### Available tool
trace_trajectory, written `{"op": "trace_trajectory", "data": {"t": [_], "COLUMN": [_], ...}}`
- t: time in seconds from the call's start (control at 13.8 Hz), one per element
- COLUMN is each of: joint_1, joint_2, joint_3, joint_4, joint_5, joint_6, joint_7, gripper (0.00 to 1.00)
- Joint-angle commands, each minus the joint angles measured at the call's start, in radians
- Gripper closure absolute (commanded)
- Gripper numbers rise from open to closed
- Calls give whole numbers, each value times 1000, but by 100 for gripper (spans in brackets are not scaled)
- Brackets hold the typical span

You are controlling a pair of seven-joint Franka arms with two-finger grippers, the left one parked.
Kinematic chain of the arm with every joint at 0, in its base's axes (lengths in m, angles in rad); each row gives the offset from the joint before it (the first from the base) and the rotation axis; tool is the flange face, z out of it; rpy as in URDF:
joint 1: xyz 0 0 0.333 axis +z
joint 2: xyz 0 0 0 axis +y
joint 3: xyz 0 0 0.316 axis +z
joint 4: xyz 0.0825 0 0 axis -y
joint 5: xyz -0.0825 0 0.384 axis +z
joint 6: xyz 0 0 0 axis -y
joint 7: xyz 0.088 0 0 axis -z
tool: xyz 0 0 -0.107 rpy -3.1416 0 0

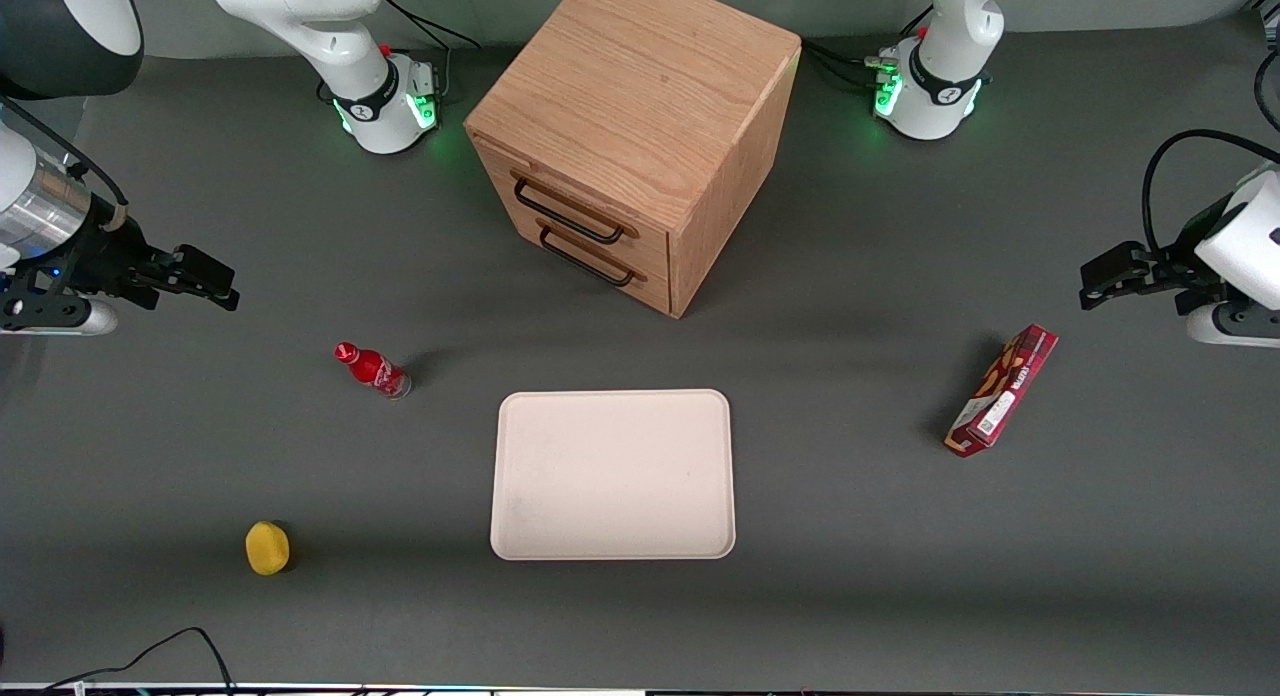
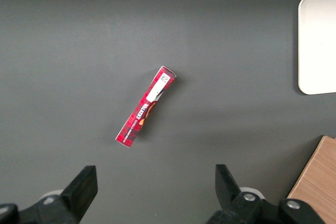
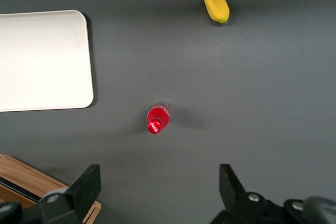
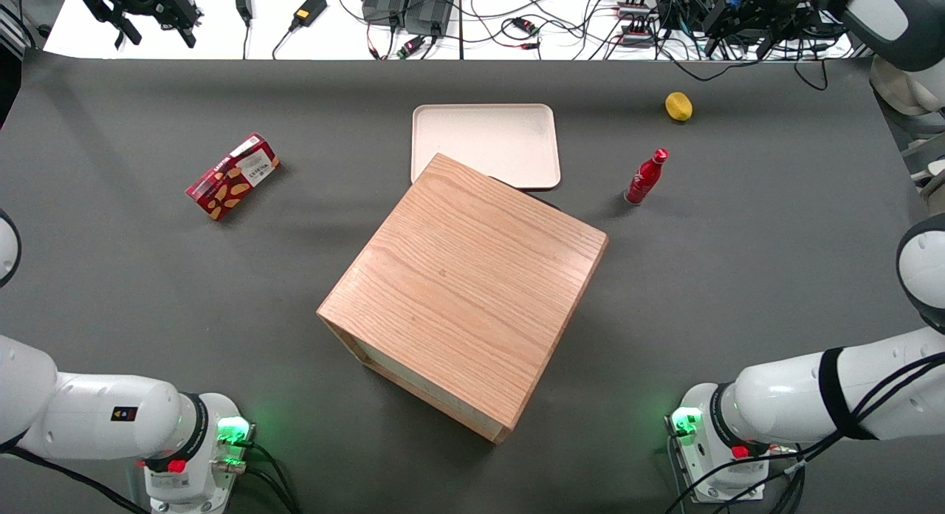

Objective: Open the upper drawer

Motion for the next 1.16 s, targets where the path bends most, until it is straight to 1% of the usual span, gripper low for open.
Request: {"op": "trace_trajectory", "data": {"t": [0.0, 0.73, 0.87, 1.09], "joint_1": [2, 8, 15, 18], "joint_2": [4, -8, -25, -32], "joint_3": [-3, 0, 29, 145], "joint_4": [13, 19, 22, 60], "joint_5": [-9, -18, -10, -6], "joint_6": [7, -8, -13, -63], "joint_7": [-13, -13, -11, -10], "gripper": [0, 0, 0, 0]}}
